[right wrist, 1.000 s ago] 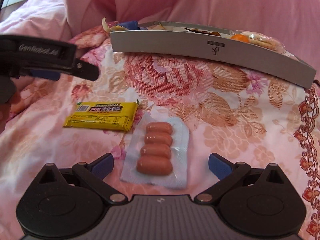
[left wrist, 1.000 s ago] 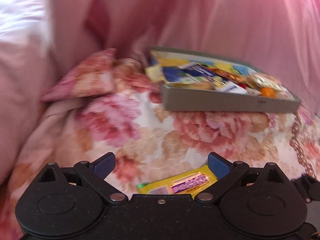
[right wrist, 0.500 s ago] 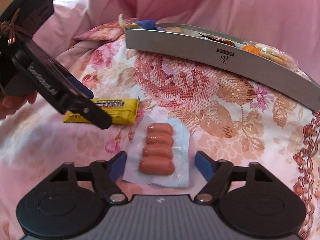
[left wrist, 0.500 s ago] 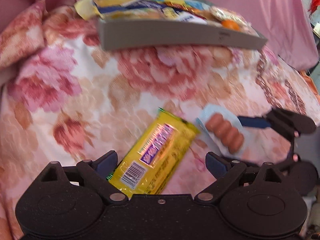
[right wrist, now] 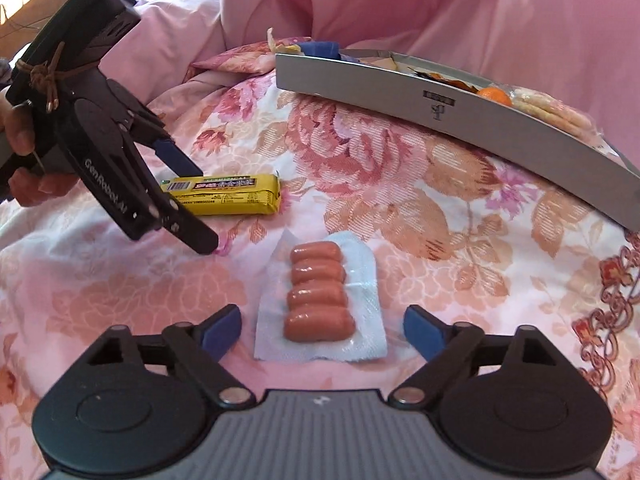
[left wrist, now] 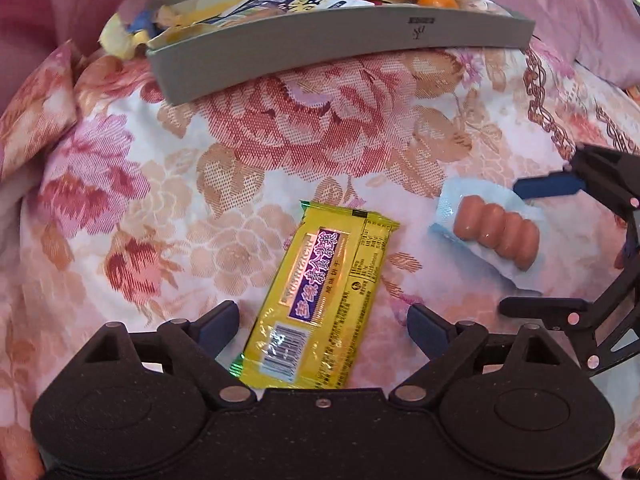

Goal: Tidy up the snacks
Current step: 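Grasp the yellow snack bar with the left tool while the right tool grasps the sausage pack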

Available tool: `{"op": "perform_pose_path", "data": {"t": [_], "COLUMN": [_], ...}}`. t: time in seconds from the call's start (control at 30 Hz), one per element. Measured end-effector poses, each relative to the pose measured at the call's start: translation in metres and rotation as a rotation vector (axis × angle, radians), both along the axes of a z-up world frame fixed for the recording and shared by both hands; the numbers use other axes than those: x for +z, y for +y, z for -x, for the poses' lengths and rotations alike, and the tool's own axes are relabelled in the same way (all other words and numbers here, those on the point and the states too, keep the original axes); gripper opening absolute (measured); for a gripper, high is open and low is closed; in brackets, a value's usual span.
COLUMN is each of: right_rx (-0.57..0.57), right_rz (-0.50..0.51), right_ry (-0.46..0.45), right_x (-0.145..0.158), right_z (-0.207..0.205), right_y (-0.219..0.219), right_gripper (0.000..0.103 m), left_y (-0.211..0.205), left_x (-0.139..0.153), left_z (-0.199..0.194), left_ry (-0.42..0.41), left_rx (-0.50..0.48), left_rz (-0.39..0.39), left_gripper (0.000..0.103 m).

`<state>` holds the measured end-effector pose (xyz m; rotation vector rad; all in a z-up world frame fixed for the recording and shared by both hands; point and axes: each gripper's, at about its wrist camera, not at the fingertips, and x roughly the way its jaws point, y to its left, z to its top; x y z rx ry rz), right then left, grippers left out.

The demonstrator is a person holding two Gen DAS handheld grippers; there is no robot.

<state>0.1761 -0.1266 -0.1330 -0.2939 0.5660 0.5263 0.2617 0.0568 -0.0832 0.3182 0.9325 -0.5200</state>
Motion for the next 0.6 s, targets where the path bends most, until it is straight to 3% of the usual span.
{"op": "perform_pose_path", "data": {"t": [0.17,0.23,0.3,0.6], "right_rx": [0.012,-0.001,-0.004,-0.027], "right_rz": [-0.017,-0.026,-0.025,0.001], "right_ry": [-0.017,-0.024,-0.023,0.02], "right_x": [-0.003,-0.002,0.0,0.007], "right_z": [-0.004,-0.004,-0.003,0.007], "right_y": [0.001,-0.001,-0.001,-0.005], "right_gripper": [0.089,0.074,0.069,0.068], "left_y": [0.005,0.004,0.0,-0.025], "left_x": [0.004,0.007,0.009,0.014], "left_z": [-0.004,-0.001,0.005,0.041], "left_ry": [0.003,0.011,0.008,0.006], "left_rx": [0.075,0.125,0.16,0.373], "left_rz": [0.046,0.06,0.06,0.091], "left_gripper": [0.079,0.074,0.066,0.052]}}
